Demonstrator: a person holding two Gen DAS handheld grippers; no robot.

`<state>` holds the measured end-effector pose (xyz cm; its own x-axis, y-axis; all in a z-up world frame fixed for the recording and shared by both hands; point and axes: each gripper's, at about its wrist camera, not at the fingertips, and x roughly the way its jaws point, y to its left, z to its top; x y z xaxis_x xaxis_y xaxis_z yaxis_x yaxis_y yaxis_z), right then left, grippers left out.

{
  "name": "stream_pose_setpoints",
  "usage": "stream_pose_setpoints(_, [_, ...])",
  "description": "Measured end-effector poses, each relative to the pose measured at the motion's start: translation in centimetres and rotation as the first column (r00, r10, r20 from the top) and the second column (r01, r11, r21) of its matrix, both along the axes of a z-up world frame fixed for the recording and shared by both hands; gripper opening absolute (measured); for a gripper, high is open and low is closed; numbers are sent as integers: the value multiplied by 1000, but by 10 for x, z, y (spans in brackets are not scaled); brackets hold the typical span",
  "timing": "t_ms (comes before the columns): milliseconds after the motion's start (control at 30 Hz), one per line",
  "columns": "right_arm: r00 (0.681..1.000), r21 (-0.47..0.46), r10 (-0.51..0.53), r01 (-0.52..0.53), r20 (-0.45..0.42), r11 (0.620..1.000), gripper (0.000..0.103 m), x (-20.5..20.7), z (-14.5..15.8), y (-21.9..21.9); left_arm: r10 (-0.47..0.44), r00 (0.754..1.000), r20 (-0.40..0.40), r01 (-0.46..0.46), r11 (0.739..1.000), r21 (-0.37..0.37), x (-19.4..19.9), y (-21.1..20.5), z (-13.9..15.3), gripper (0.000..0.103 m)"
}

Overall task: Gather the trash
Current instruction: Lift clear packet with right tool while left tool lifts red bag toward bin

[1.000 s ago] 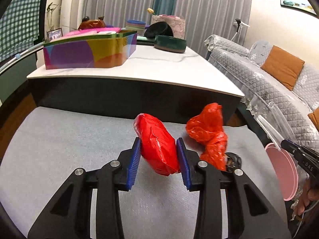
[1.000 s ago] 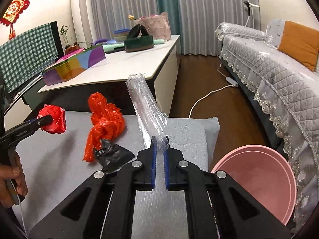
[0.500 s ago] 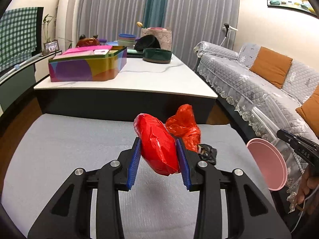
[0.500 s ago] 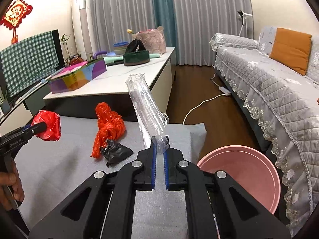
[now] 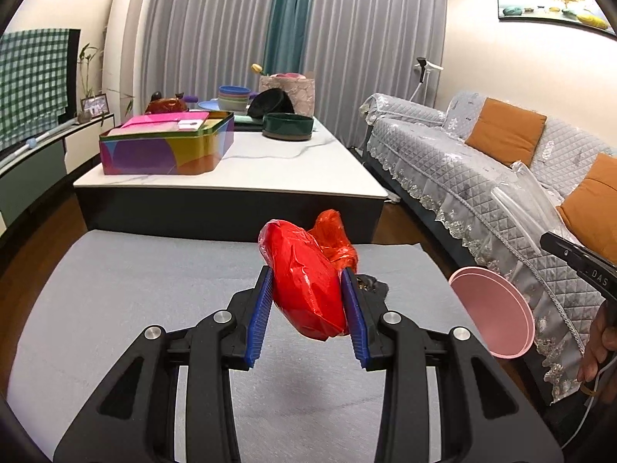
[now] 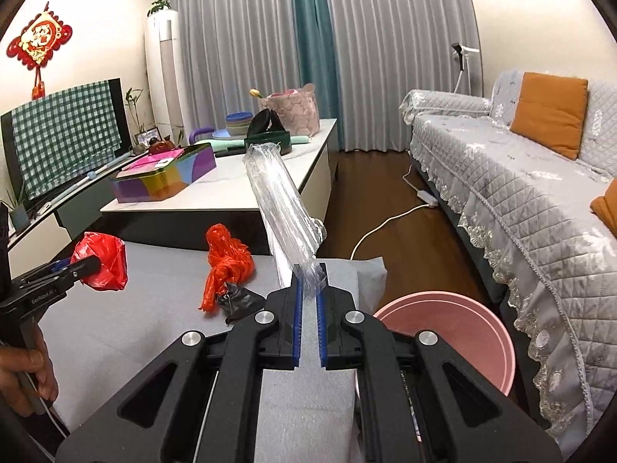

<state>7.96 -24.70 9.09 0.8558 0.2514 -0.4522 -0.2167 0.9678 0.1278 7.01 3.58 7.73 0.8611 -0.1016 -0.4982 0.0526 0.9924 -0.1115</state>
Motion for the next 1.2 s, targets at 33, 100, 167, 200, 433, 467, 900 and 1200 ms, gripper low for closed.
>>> stream_pose_setpoints(33, [1000,-8,-4,4,4,1000,7,-3,0,-1,-3,1000,4,3,1000,6,-2,-2,1,36])
stream_pose_setpoints(100, [1000,-28,-10,10,6,1000,7,-5,-2,0,-11,1000,10,11,1000,13,-4,-6,1,36])
stream_pose_setpoints(167, [1000,-34,-13,13,3,999,7,-5,-4,-2,-18,1000,12,18,1000,12,-6,-8,2,36])
stream_pose_setpoints(200, [1000,-33,-15,15,0,999,7,-5,-5,-3,-21,1000,14,21,1000,13,-7,-9,1,36])
stream_pose_setpoints(433, [999,-25,-33,33,-3,999,7,-9,-7,-12,-36,999,14,36,999,17,-9,-18,0,36])
stream_pose_setpoints(467, [999,-24,-35,35,-2,999,7,-9,-7,-13,-37,999,12,37,999,18,-8,-18,-1,36])
stream_pose_setpoints(900, [999,-12,-52,52,-5,999,7,-5,-7,-16,-51,999,7,51,998,24,-4,-25,-4,36])
stream_pose_setpoints(1200, [998,-5,-69,69,-5,998,7,1,-6,-22,-62,998,6,62,998,29,-1,-33,-5,36])
